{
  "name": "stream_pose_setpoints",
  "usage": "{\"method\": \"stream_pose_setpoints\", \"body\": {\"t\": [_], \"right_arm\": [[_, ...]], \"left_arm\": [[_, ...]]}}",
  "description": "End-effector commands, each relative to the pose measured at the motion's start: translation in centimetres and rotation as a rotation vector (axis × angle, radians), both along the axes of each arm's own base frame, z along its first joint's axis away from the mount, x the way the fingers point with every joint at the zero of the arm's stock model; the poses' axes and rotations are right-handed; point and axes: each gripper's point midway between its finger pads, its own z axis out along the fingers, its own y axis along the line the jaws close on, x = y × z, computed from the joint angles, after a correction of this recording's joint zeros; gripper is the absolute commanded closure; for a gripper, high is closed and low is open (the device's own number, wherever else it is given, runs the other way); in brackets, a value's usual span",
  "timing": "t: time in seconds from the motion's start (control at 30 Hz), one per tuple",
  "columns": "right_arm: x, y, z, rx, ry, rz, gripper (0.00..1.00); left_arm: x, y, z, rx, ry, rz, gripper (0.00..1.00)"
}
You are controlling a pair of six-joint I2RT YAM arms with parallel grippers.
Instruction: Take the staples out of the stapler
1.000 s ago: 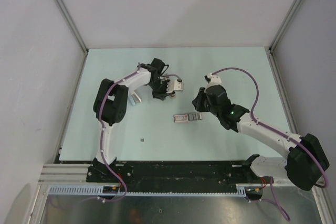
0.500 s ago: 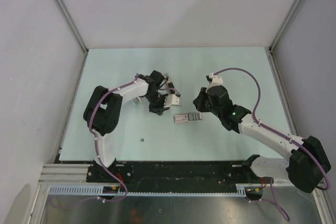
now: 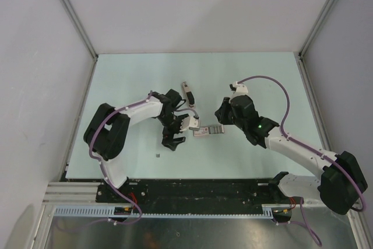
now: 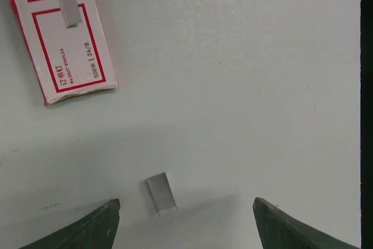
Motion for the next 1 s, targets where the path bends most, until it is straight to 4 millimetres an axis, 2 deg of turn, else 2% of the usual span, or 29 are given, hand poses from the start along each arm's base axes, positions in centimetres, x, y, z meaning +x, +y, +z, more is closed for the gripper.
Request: {"method": "stream_pose_setpoints", "body": {"t": [0.0, 0.17, 0.3, 0.57, 0.97], "right_arm": [[0.4, 0.0, 0.8, 0.017, -0.035, -0.004, 0.83], [0.4, -0.1, 0.9, 0.015, -0.040, -0.007, 0.83], [0.5, -0.1, 1.0, 0.016, -0.043, -0.007, 0.83], [0.5, -0.4, 1.0, 0.011, -0.042, -0.009, 0.83], [0.7, -0.3, 1.4, 0.026, -0.050, -0.009, 0.83]], "left_arm": [[0.7, -1.3, 2.1, -0.052, -0.011, 0.035, 0.01], [2.4, -2.0, 2.6, -0.045, -0.039, 0.082, 0.01], [3.2, -2.3, 2.1, -0.005, -0.042, 0.143, 0.01], [3.5, -1.6, 1.0, 0.062, -0.083, 0.291, 0.01], [2.6, -1.5, -0.5, 0.132, -0.152, 0.382, 0.17]]}}
